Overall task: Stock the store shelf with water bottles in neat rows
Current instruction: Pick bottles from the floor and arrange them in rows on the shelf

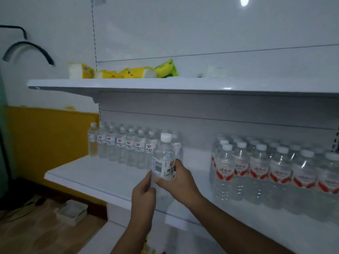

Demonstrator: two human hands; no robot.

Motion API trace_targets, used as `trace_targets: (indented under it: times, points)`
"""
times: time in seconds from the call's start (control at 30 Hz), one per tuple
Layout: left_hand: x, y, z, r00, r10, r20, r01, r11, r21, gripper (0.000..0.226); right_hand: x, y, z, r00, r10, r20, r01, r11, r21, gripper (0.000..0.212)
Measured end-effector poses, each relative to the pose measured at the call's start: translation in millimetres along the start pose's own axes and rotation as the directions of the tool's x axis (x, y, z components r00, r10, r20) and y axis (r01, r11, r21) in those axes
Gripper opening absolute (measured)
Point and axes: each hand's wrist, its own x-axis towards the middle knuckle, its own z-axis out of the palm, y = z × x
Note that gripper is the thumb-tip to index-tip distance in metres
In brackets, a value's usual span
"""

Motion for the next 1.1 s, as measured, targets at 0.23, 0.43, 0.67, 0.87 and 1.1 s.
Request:
trace_targets:
  times: [0.23, 0.43, 0.67, 0.87, 1.1]
  points:
    - [-20, 5, 5, 0.998, -0.033, 0.044, 0.034, 0.999, -0.017, 0.069, -15, 13, -12, 0.999, 0.024, 0.04, -0.021, 0.998, -0.059, 0.064]
    - [-9, 18, -42, 0.999, -0.024, -0.036, 0.025, 0.999, 0.022, 0.061, 6, -12, 32, 0.992, -0.065, 0.105, 0.075, 0.992, -0.1, 0.071]
    - [27, 25, -128, 0.984, -0.021, -0.176, 0.032, 0.998, 0.063, 0.058, 59, -47, 123, 0.954, -0.14, 0.266, 0.148, 0.989, -0.012, 0.072]
    - [86, 7, -199, 0.986, -0.031, -0.166, 0.095, 0.913, 0.396, 0.063, 128, -43, 206, 0.959, -0.138, 0.249, 0.154, 0.987, -0.046, 0.066]
    - [152, -46, -240, 0.976, -0.054, -0.209, 0.182, 0.722, 0.668, 0.046, 243, -17, 309, 0.99, -0.022, 0.141, 0.049, 0.981, -0.189, 0.079]
